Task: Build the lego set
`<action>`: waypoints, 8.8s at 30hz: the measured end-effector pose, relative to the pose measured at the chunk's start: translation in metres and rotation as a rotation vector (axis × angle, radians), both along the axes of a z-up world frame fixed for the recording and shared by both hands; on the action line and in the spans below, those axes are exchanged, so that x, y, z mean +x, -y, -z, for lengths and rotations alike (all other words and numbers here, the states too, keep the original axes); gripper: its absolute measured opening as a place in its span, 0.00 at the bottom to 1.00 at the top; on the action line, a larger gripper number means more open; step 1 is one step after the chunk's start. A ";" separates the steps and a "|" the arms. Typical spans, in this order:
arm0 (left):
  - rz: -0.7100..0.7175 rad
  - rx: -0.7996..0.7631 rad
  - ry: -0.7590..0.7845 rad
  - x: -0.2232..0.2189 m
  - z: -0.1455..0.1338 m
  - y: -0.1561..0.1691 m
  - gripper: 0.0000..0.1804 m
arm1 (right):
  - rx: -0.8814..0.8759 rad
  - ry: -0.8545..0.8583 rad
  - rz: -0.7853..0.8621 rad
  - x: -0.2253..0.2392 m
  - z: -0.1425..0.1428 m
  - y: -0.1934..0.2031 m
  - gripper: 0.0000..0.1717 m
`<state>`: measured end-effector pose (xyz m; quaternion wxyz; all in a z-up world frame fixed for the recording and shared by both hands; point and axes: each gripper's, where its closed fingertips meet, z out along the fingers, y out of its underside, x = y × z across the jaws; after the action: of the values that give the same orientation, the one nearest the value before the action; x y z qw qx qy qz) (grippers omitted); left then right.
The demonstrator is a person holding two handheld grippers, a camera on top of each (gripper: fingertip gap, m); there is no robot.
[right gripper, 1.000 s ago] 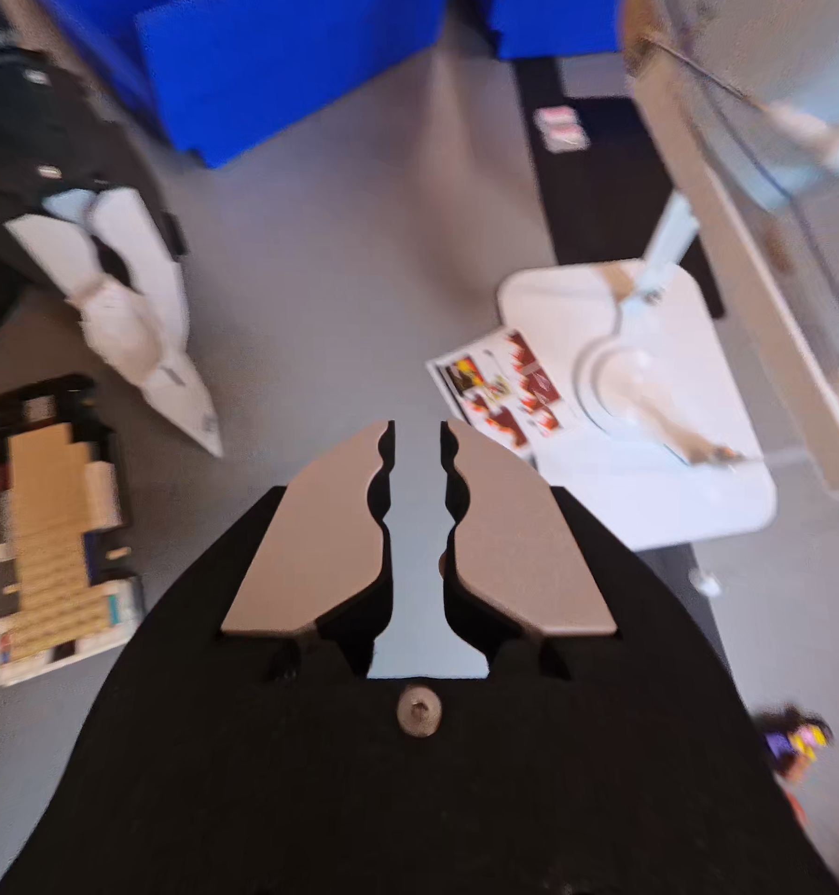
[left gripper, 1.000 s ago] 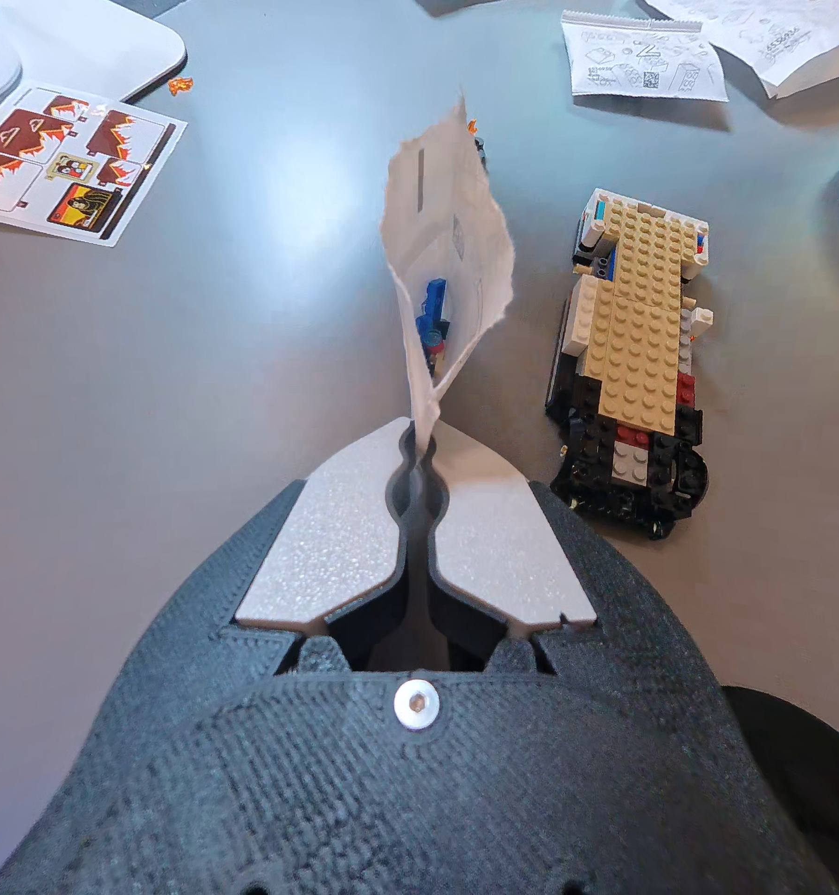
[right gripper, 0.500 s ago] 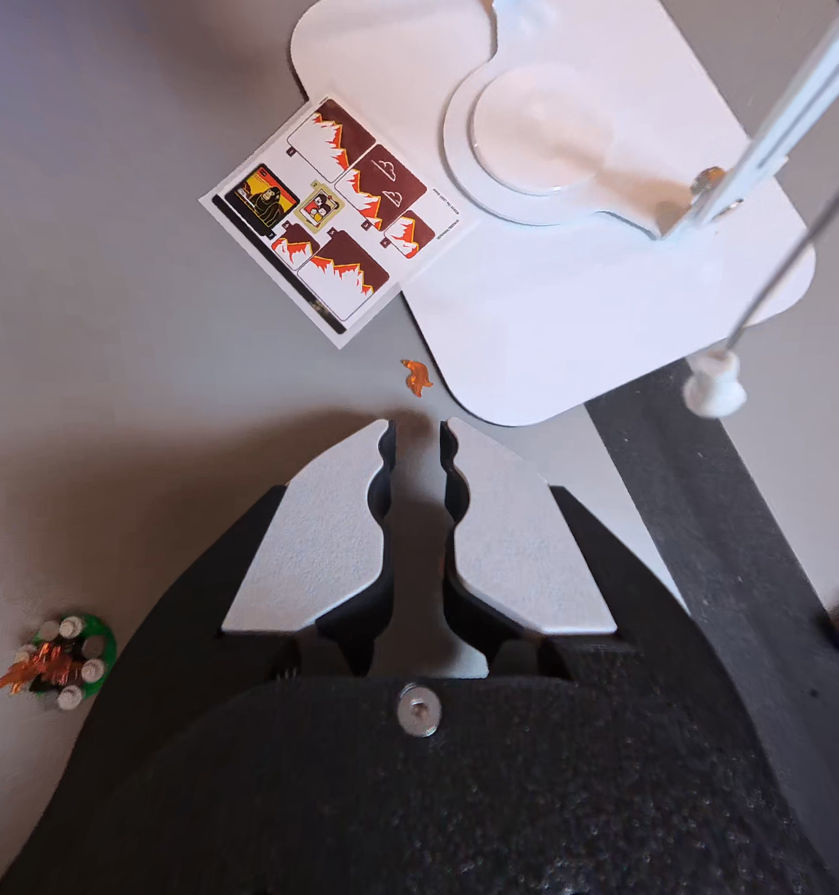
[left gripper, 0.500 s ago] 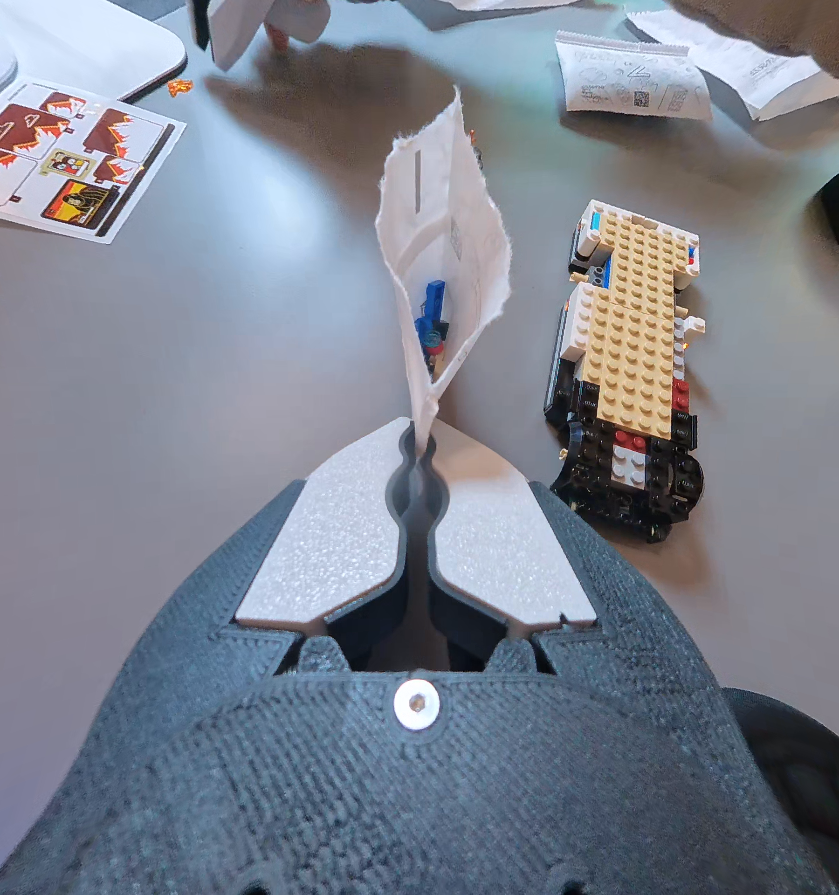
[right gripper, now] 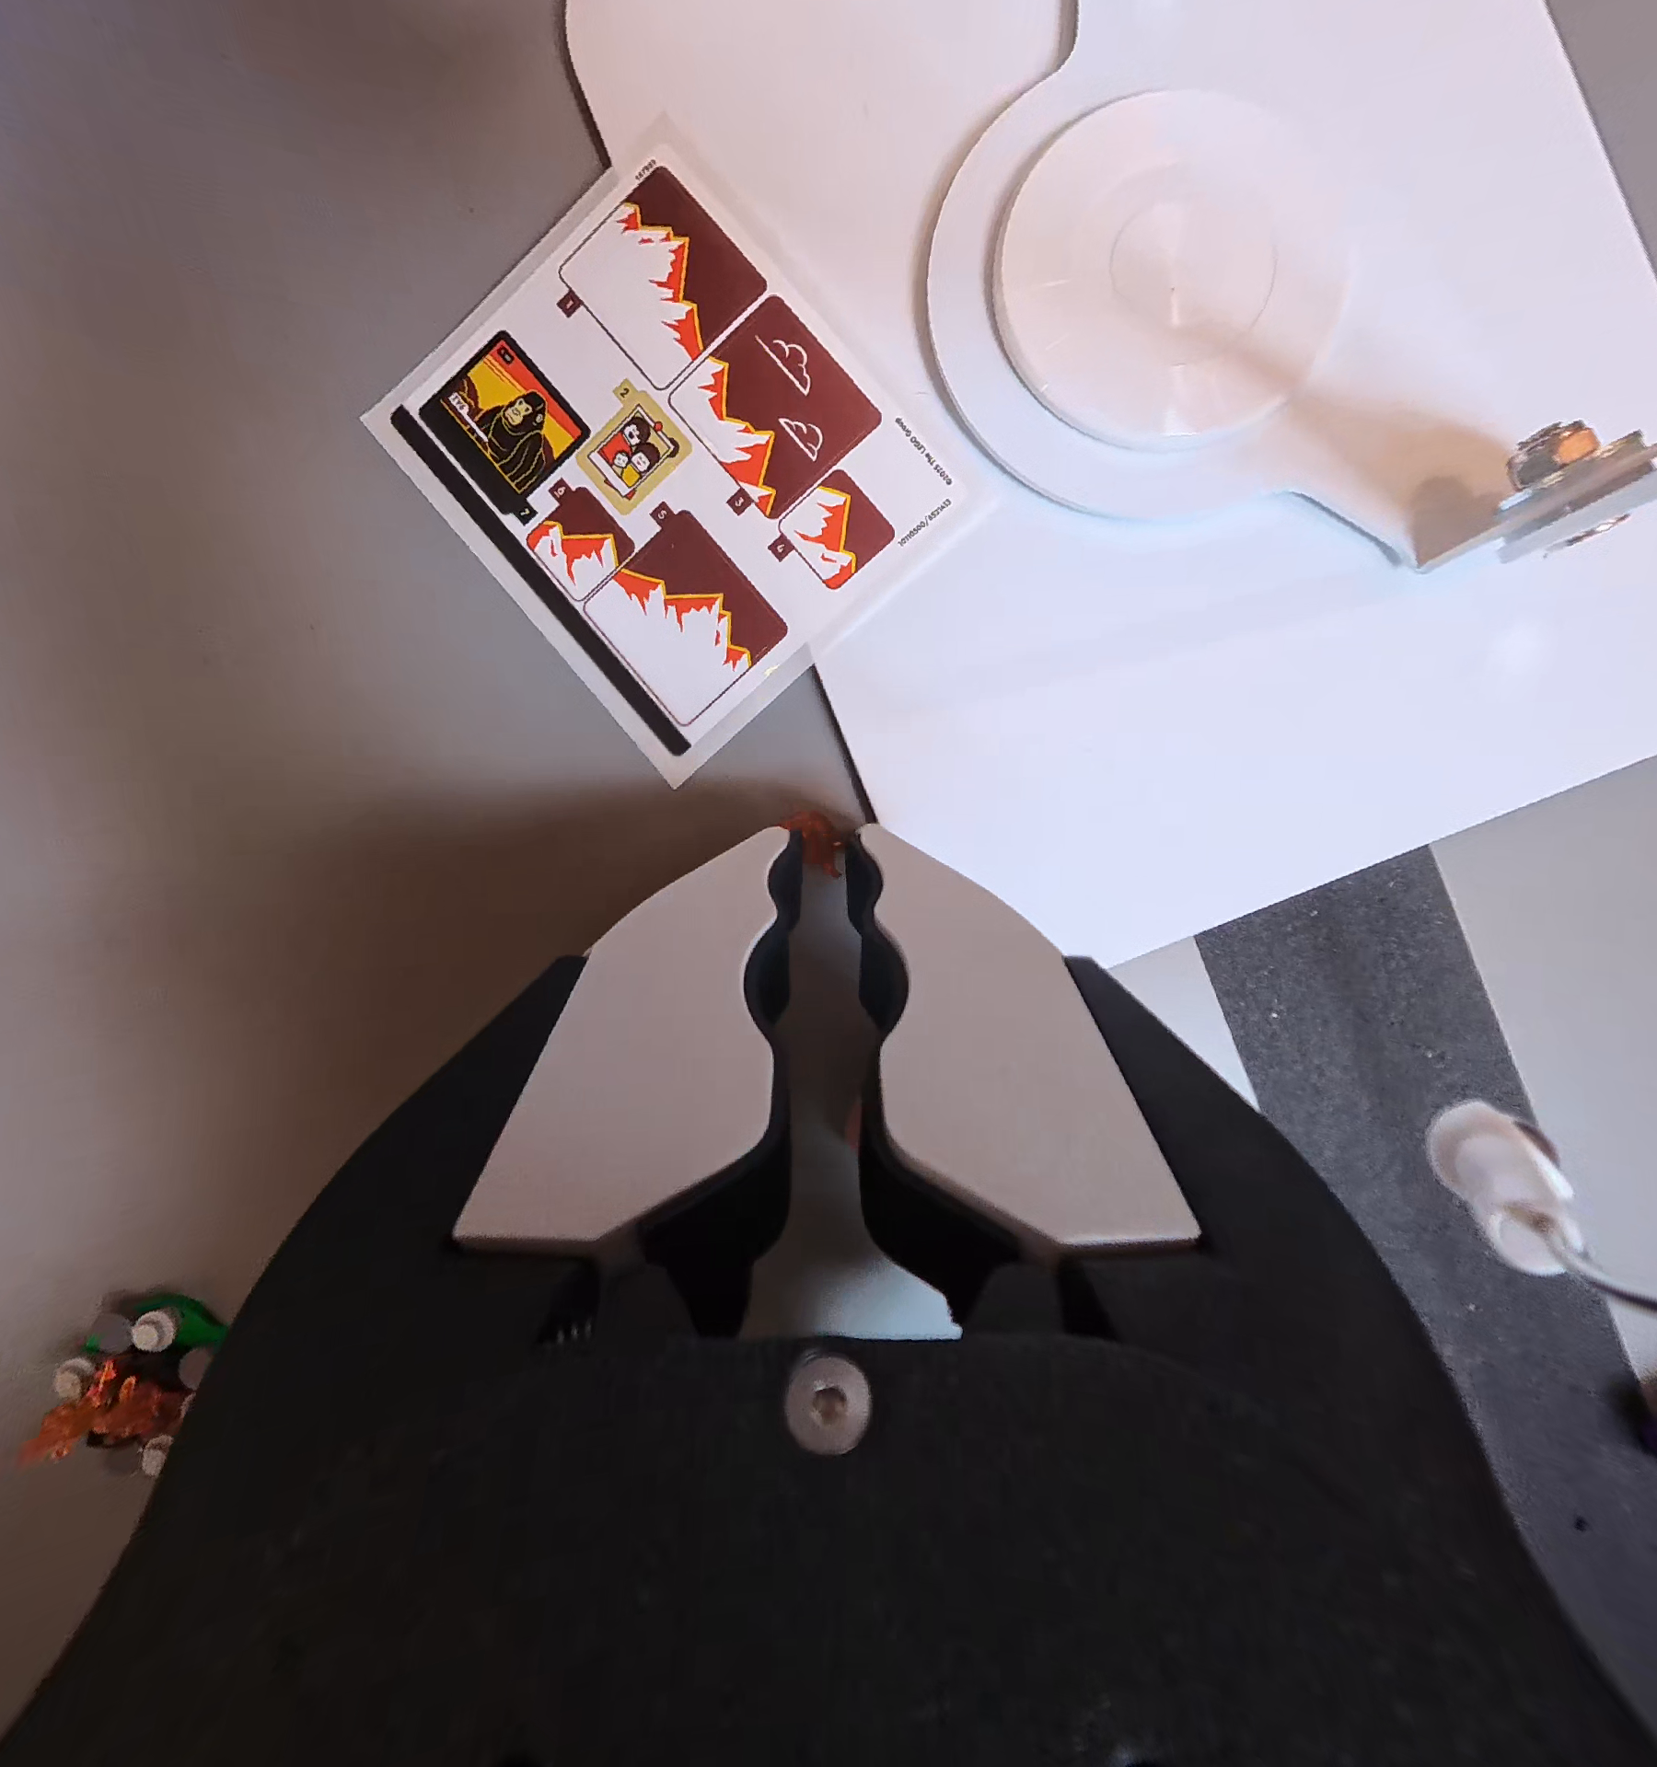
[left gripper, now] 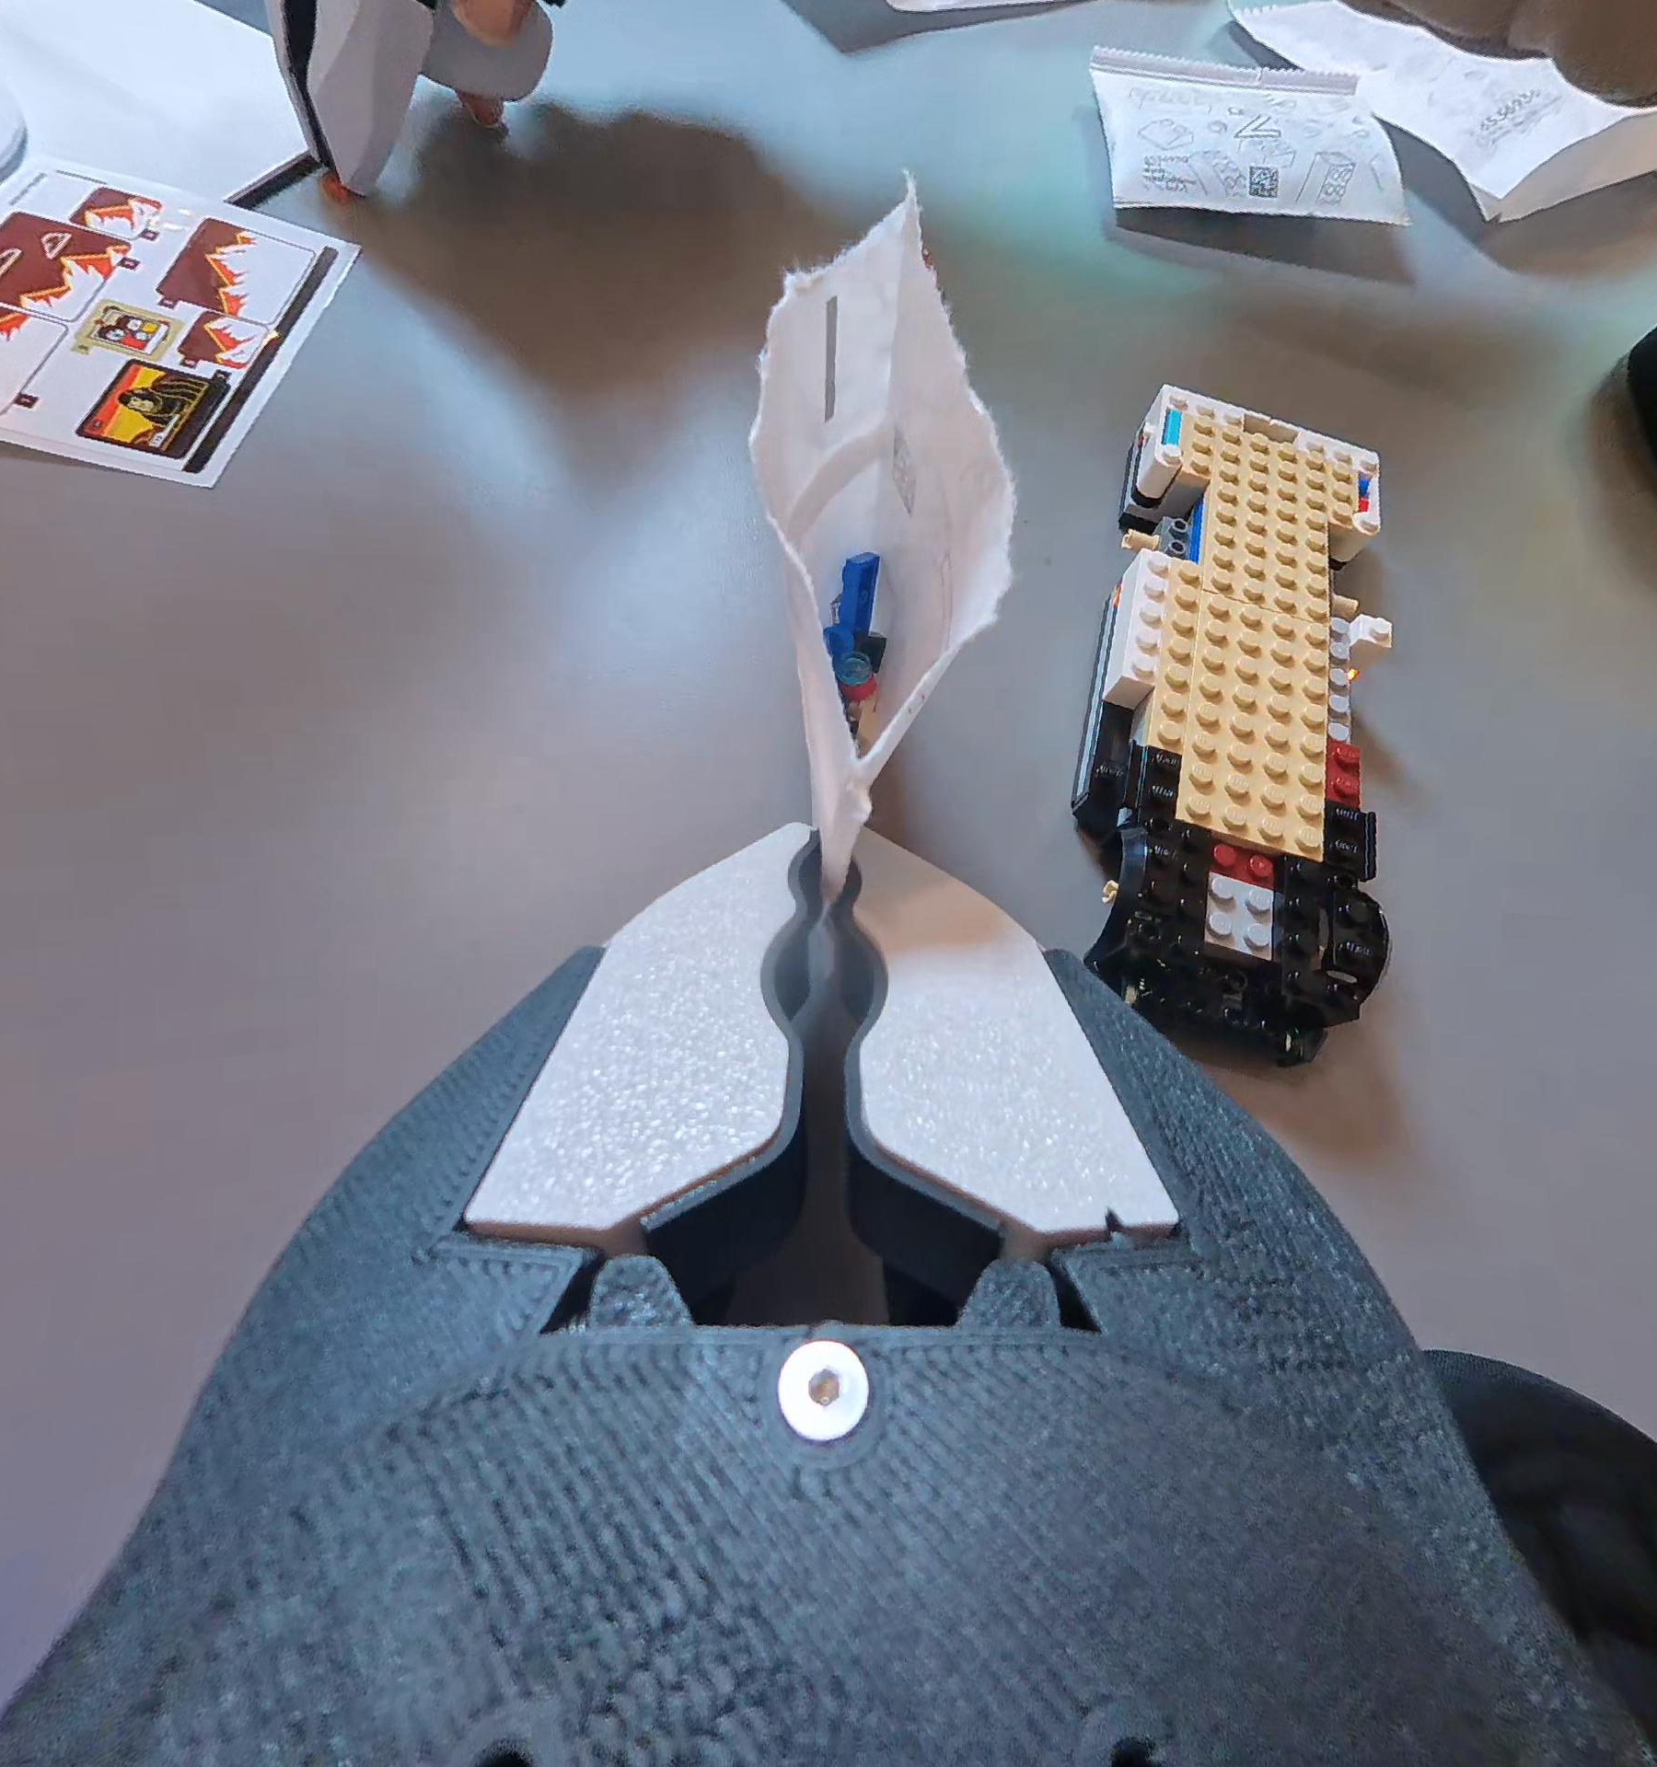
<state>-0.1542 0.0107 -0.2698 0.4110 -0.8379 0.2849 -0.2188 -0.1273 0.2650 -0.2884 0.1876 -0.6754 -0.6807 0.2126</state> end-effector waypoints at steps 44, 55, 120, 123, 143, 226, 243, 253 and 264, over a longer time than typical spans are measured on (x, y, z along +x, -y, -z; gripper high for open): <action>0.005 0.015 -0.021 0.002 0.000 0.001 0.00 | 0.033 -0.202 -0.461 0.010 -0.102 0.193 0.13; 0.061 0.182 -0.033 0.016 -0.018 0.002 0.00 | -0.004 -0.341 -0.433 0.026 -0.064 0.227 0.05; 0.178 0.360 0.225 0.049 -0.086 0.020 0.04 | -0.152 -0.709 -0.360 0.041 -0.108 0.261 0.00; 0.158 0.406 0.115 0.051 -0.084 0.012 0.00 | -0.087 -0.718 -0.377 0.037 -0.107 0.262 0.00; 0.160 0.337 0.118 0.026 -0.055 0.007 0.05 | -0.162 -0.640 -0.342 0.029 -0.088 0.253 0.00; 0.292 -0.083 -0.295 0.015 0.008 -0.015 0.07 | -0.427 -0.044 -0.320 0.035 -0.011 0.232 0.00; 0.393 -0.577 0.005 0.027 0.013 0.003 0.00 | -0.167 -0.169 -0.372 0.043 -0.029 0.216 0.07; 0.461 -0.786 0.096 0.030 0.013 0.008 0.00 | -0.012 0.023 -0.524 0.041 -0.003 0.233 0.00; 0.351 -0.306 -0.213 0.017 0.013 0.002 0.08 | -0.821 0.162 -0.306 0.039 -0.021 0.251 0.00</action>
<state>-0.1372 0.0083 -0.2830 0.2028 -0.8465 0.4311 -0.2376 -0.0880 0.0139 -0.2671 -0.1836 -0.6000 -0.6445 0.4370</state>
